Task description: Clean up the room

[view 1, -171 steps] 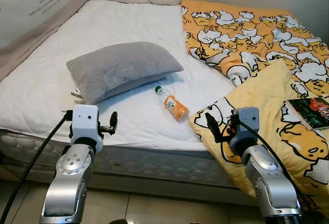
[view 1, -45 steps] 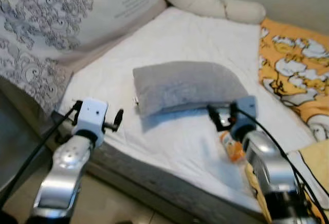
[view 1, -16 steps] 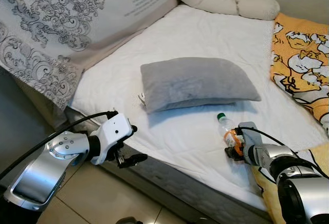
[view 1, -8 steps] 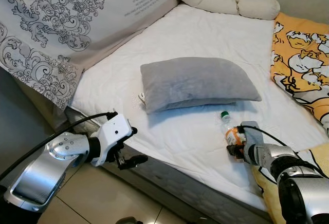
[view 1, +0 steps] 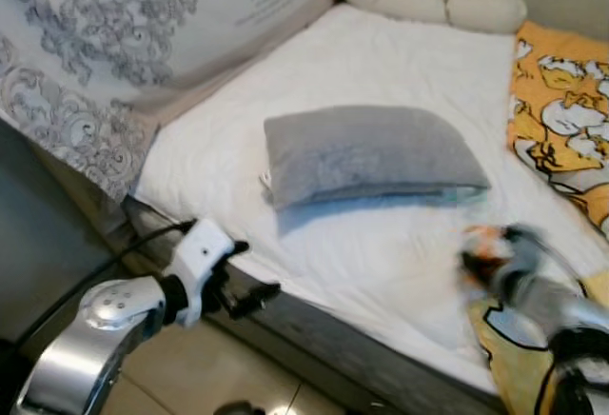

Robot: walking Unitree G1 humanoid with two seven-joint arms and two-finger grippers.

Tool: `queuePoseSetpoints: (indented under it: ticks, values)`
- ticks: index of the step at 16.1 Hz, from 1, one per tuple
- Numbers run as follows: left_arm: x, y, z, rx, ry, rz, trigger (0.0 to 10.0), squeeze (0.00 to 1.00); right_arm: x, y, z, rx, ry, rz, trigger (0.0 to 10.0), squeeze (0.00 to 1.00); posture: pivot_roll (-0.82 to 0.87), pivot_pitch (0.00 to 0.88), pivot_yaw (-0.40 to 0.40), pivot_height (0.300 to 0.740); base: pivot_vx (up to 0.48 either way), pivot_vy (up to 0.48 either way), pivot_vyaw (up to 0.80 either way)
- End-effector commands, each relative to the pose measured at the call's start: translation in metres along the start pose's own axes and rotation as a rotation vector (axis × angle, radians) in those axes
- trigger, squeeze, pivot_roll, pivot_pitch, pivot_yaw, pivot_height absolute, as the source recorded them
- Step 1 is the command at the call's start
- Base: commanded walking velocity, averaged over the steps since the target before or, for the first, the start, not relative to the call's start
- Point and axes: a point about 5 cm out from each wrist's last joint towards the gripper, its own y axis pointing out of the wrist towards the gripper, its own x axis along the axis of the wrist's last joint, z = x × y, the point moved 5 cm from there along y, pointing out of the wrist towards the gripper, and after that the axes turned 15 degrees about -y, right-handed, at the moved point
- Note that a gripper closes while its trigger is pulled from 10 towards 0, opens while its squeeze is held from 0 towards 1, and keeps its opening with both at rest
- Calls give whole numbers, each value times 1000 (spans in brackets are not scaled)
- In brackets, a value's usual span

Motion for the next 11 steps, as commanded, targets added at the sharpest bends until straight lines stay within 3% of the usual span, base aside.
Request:
queuePoseSetpoints:
  ticks: [1, 2, 3, 4, 5, 6, 8, 9, 11]
  values:
    - [9, -3, 0, 27, 1, -46, 10000, 0, 21, -7, -8, -66, 19, -88, 0, 0, -35, 0, 0, 740, 0, 0, 0]
    - [13, -4, 3, 84, -7, -88, 10000, 0, 47, -18, -13, -124, 46, -235, 0, 0, -38, 0, 2, 740, 0, 0, 0]
    - [18, -4, 5, 140, 5, -121, 10000, 0, 70, -30, -5, -117, 4, -372, 0, 0, -36, 0, 1, 740, 0, 0, 0]
    - [21, -3, 7, 189, 12, -149, 10000, 0, 79, -37, 9, -64, -4, -419, 10000, 0, -32, 0, -6, 740, 0, 0, 0]
    - [23, -2, 9, 223, 12, -166, 10000, 0, 82, -41, 20, -20, -9, -442, 10000, 0, -28, 0, -11, 740, 0, 0, 0]
    - [26, -1, 12, 281, 4, -192, 10000, 0, 84, -50, 45, 72, -35, -472, 10000, 0, -25, 0, -14, 740, 0, 0, 0]
    - [26, 1, 20, 367, -53, -219, 10000, 0, 73, -68, 111, 308, -94, -489, 10000, 0, -14, 0, -25, 740, 0, 0, 800]
    - [25, 0, 26, 432, -99, -231, 10000, 0, 61, -76, 140, 360, -117, -490, 10000, 0, -5, 0, -29, 740, 0, 0, 800]
    - [25, -2, 29, 467, -99, -237, 10000, 0, 57, -77, 147, 344, -118, -493, 10000, 0, -4, 0, -20, 740, 0, 0, 800]
